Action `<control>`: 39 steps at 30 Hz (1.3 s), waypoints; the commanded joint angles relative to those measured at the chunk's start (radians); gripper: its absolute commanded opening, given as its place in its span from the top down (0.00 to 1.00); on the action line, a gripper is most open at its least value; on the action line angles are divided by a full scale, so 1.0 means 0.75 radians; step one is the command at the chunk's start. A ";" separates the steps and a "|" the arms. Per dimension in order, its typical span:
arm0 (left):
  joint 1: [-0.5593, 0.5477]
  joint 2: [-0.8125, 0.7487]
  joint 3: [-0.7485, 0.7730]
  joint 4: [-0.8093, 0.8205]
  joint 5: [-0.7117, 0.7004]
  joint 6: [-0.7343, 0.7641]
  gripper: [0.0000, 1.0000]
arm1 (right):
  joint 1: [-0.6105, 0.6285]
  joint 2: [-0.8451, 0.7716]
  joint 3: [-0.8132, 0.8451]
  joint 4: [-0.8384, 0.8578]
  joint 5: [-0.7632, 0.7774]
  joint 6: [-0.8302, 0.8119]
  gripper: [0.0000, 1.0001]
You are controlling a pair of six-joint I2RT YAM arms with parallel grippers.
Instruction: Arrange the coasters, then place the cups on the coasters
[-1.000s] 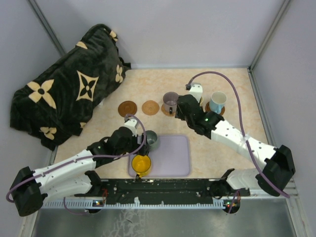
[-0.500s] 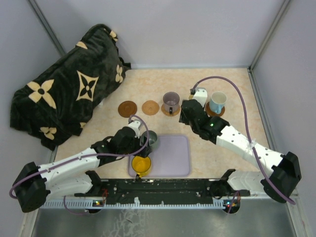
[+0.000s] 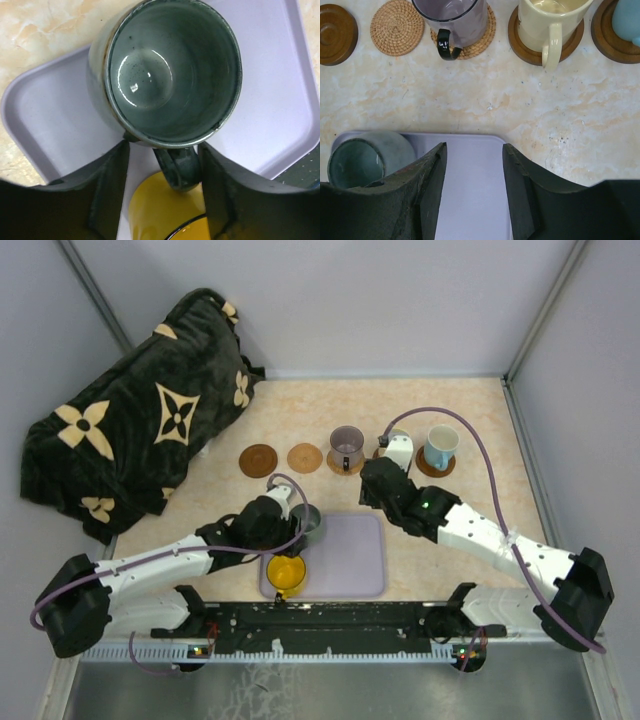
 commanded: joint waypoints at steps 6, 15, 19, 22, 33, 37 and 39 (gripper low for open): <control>-0.012 0.068 0.019 0.056 0.010 0.014 0.62 | 0.023 -0.073 -0.018 0.033 -0.002 0.047 0.50; -0.012 0.037 0.072 0.053 -0.055 0.057 1.00 | 0.029 -0.094 -0.091 0.015 -0.021 0.084 0.50; -0.013 0.010 0.127 0.025 -0.113 0.088 1.00 | 0.030 -0.138 -0.162 0.010 -0.027 0.115 0.50; -0.012 0.003 0.187 0.006 -0.148 0.121 1.00 | 0.029 -0.184 -0.203 -0.001 -0.025 0.127 0.51; 0.008 0.200 0.524 -0.038 -0.469 0.242 1.00 | 0.030 -0.379 -0.326 -0.070 0.020 0.163 0.53; 0.044 0.390 0.718 -0.136 -0.590 0.203 1.00 | 0.031 -0.428 -0.334 -0.115 0.024 0.164 0.54; 0.073 0.489 0.809 -0.185 -0.632 0.194 1.00 | 0.030 -0.446 -0.336 -0.128 0.024 0.158 0.54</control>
